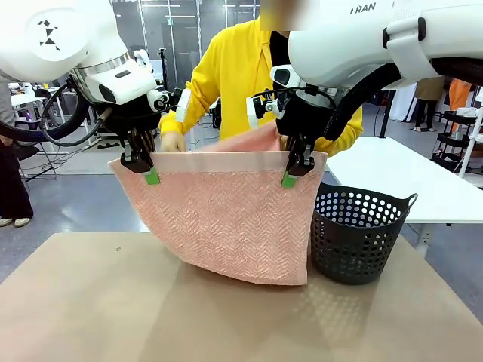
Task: Fold the towel.
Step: Release the end of the 100 cm Hotel Towel you were holding and grab the top end of the folded side.
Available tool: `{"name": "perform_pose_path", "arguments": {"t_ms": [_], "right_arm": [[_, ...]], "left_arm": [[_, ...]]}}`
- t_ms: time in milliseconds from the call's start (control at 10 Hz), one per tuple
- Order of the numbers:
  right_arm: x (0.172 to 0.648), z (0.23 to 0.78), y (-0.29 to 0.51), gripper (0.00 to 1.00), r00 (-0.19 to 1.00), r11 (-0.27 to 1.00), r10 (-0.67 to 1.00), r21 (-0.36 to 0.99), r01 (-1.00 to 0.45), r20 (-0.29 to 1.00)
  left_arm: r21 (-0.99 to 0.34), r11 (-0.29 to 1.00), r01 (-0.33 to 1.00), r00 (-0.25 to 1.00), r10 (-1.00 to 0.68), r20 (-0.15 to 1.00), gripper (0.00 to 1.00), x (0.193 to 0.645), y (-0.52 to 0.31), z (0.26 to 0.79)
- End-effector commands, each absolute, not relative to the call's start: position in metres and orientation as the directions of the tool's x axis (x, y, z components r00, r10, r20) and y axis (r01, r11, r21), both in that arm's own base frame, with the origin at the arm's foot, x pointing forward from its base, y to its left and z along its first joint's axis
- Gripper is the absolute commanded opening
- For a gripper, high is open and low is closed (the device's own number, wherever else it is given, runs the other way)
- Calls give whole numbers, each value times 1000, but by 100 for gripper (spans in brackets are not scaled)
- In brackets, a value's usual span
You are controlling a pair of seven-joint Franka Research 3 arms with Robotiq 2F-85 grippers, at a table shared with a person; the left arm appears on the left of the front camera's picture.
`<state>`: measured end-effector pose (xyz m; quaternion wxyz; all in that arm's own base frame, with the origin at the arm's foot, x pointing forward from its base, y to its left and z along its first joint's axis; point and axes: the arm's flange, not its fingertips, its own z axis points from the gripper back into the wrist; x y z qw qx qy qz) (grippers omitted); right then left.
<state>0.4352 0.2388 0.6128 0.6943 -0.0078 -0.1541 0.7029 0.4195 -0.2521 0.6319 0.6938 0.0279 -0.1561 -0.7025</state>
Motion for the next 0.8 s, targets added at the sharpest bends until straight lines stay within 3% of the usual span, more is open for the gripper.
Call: {"name": "perform_pose_path", "arguments": {"t_ms": [0, 700], "right_arm": [[435, 612, 238, 0, -38, 9, 979, -229, -973, 200], [435, 612, 238, 0, -38, 9, 979, -229, -973, 200]], "left_arm": [[263, 11, 965, -37, -984, 174, 0, 420, -251, 634], [263, 11, 965, -37, -984, 174, 0, 420, -251, 634]]}}
